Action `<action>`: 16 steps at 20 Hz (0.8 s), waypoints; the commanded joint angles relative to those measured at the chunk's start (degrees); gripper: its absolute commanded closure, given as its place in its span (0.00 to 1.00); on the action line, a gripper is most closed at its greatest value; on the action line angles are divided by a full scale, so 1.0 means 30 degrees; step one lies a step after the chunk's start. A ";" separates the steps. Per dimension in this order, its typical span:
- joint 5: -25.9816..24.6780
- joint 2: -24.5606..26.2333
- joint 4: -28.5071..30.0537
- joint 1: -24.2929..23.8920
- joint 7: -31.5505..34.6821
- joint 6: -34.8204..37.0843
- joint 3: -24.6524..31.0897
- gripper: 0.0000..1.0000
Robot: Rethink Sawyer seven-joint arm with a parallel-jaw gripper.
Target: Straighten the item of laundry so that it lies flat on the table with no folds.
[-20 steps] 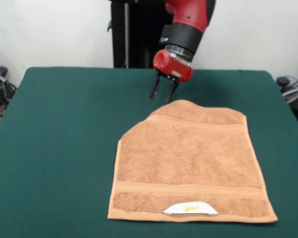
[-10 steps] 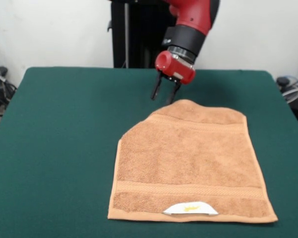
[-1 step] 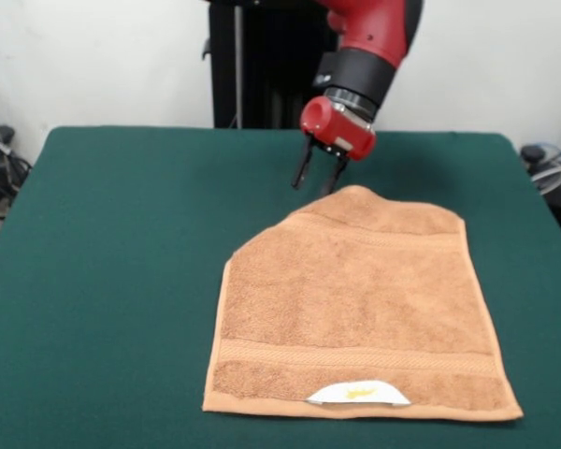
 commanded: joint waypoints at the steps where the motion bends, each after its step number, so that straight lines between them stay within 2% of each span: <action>1: 0.1230 0.1290 -0.0367 0.0340 0.4323 0.0543 0.2397 0.00; 9: 0.1192 0.1891 -0.0265 0.0357 0.4405 0.0084 0.2130 0.00; 13: 0.0220 0.1310 0.0086 0.0045 0.4374 0.0318 0.2023 0.00; 16: 0.0117 0.1194 0.0267 0.0191 0.4387 0.0324 0.2100 0.00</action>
